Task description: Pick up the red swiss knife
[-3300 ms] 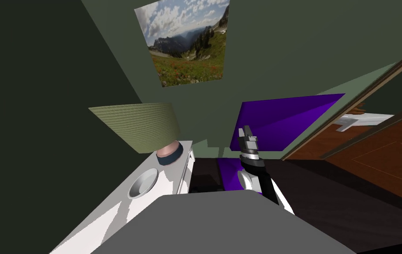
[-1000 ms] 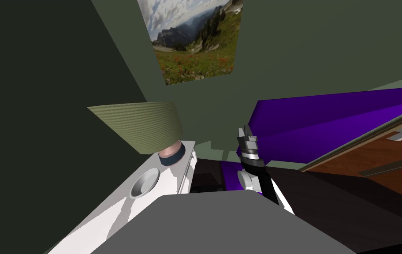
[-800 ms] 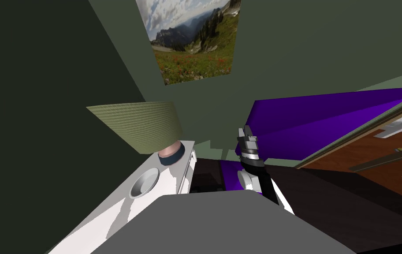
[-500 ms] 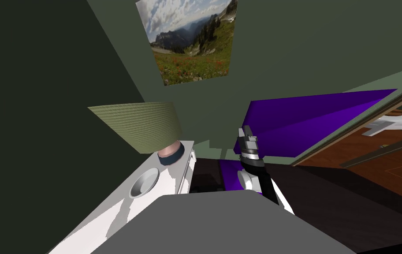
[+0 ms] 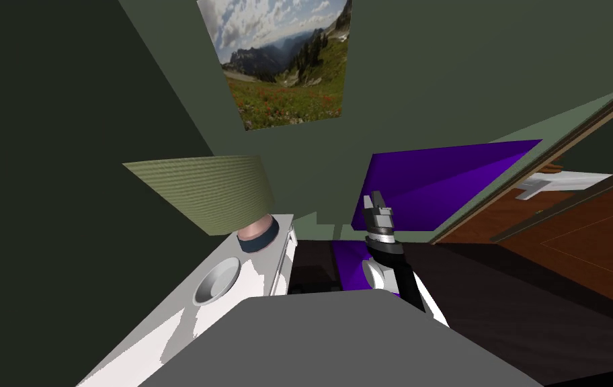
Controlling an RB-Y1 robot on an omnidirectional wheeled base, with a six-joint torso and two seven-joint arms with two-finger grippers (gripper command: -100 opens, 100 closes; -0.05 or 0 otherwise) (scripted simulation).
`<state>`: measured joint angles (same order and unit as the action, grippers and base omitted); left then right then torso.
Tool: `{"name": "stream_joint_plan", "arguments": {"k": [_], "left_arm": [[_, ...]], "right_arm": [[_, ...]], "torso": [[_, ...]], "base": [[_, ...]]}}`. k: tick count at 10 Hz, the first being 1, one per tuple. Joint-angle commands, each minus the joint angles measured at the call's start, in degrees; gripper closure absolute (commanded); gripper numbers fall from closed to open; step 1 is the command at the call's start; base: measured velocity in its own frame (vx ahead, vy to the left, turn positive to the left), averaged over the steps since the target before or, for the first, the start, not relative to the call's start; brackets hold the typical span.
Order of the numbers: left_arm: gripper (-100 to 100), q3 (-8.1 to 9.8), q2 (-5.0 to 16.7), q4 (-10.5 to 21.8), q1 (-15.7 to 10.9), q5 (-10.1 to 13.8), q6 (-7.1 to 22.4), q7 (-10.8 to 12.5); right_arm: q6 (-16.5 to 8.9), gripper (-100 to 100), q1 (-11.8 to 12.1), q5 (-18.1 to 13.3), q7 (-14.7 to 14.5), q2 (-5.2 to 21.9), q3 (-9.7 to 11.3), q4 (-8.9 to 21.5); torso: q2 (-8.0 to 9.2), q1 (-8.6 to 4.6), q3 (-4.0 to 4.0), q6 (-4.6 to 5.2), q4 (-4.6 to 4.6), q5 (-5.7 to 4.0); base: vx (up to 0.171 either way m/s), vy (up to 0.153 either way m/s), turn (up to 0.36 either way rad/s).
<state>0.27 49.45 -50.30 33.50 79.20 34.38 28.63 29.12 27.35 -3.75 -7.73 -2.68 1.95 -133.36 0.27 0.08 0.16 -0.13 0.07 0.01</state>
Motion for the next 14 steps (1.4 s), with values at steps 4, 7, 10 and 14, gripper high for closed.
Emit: {"name": "stream_joint_plan", "arguments": {"k": [4, 7, 10, 14], "left_arm": [[100, -3.10, 1.63, -3.71, 2.27, 0.85, -1.71, 6.83], [100, -7.22, 3.83, -8.62, 5.31, 1.99, -3.89, 11.75], [100, -9.27, 4.93, -11.10, 6.82, 2.56, -4.98, 15.73], [0, -9.23, 4.89, -11.02, 6.74, 2.54, -4.94, 17.09]], "right_arm": [[0.00, 0, 0.00, 0.00, 0.00, 0.00, 0.00, 0.00], [0.00, 0, 0.01, 0.00, 0.00, 0.00, 0.00, 0.00], [0.00, 0, 0.01, 0.00, 0.00, 0.00, 0.00, 0.00], [0.00, 0, 0.01, 0.00, 0.00, 0.00, 0.00, 0.00]], "torso": [[-0.12, -0.02, -0.06, 0.01, -0.01, 0.00], [-0.04, -0.02, -0.02, -0.05, 0.00, 0.01], [-0.10, 0.02, -0.05, -0.08, -0.02, 0.03], [-0.18, 0.01, -0.09, -0.08, -0.03, 0.01]], "base": [[-0.033, 0.003, -0.062], [-0.054, 0.003, -0.102], [-0.036, 0.007, -0.057], [-0.016, 0.001, -0.018]]}}
